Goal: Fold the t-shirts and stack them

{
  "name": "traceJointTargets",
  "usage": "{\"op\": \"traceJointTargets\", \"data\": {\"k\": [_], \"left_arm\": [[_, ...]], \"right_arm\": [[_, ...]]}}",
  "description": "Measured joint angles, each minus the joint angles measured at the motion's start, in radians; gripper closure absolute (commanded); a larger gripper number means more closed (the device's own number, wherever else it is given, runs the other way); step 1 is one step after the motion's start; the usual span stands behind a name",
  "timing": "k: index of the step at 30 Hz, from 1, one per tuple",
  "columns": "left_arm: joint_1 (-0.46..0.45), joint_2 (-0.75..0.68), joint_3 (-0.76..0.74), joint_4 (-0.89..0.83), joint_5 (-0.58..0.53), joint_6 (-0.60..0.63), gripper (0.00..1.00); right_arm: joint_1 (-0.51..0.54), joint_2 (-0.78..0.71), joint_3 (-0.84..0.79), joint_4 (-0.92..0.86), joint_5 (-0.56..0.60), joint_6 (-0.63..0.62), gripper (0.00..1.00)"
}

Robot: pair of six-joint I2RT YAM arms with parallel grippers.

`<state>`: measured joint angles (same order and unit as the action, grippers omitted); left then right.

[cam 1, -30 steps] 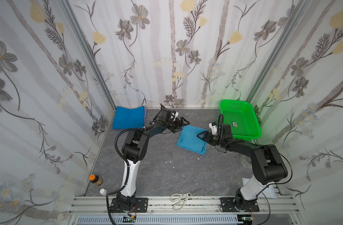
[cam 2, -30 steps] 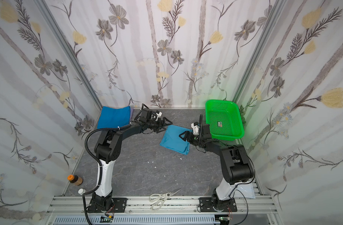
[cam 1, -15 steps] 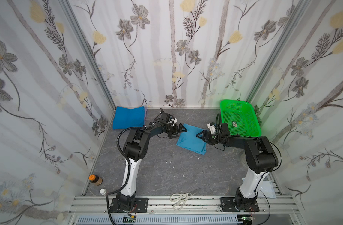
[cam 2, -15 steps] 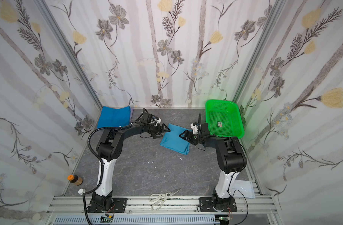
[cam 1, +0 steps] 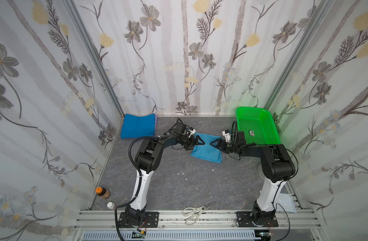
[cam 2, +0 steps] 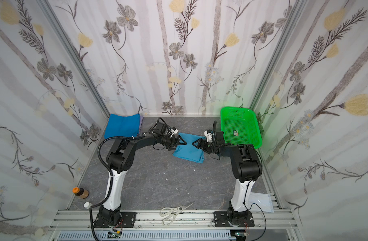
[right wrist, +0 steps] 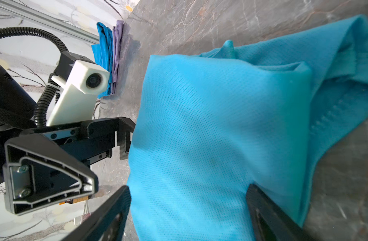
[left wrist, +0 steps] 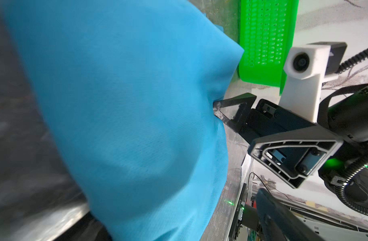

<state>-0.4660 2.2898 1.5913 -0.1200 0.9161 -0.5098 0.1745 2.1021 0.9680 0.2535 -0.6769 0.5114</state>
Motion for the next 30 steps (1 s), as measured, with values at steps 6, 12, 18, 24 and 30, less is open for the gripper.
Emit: {"op": "traceJointTargets", "data": {"k": [6, 12, 18, 24, 30], "left_arm": [[-0.036, 0.018, -0.017, 0.09, -0.006, -0.077, 0.08], [-0.046, 0.052, 0.014, 0.161, -0.04, -0.169, 0.18], [-0.064, 0.084, 0.054, 0.159, -0.098, -0.194, 0.42], [-0.068, 0.084, 0.034, 0.152, -0.161, -0.2, 0.73], [-0.069, 0.072, 0.023, 0.144, -0.187, -0.202, 1.0]], "right_arm": [[-0.001, 0.006, 0.002, 0.008, -0.01, -0.007, 0.11], [-0.001, 0.016, -0.008, 0.048, -0.023, -0.008, 0.11], [-0.001, 0.026, -0.013, 0.089, -0.039, -0.005, 0.11], [-0.003, 0.023, -0.013, 0.091, -0.044, -0.003, 0.11], [-0.003, 0.002, -0.033, 0.109, -0.051, 0.005, 0.11]]}}
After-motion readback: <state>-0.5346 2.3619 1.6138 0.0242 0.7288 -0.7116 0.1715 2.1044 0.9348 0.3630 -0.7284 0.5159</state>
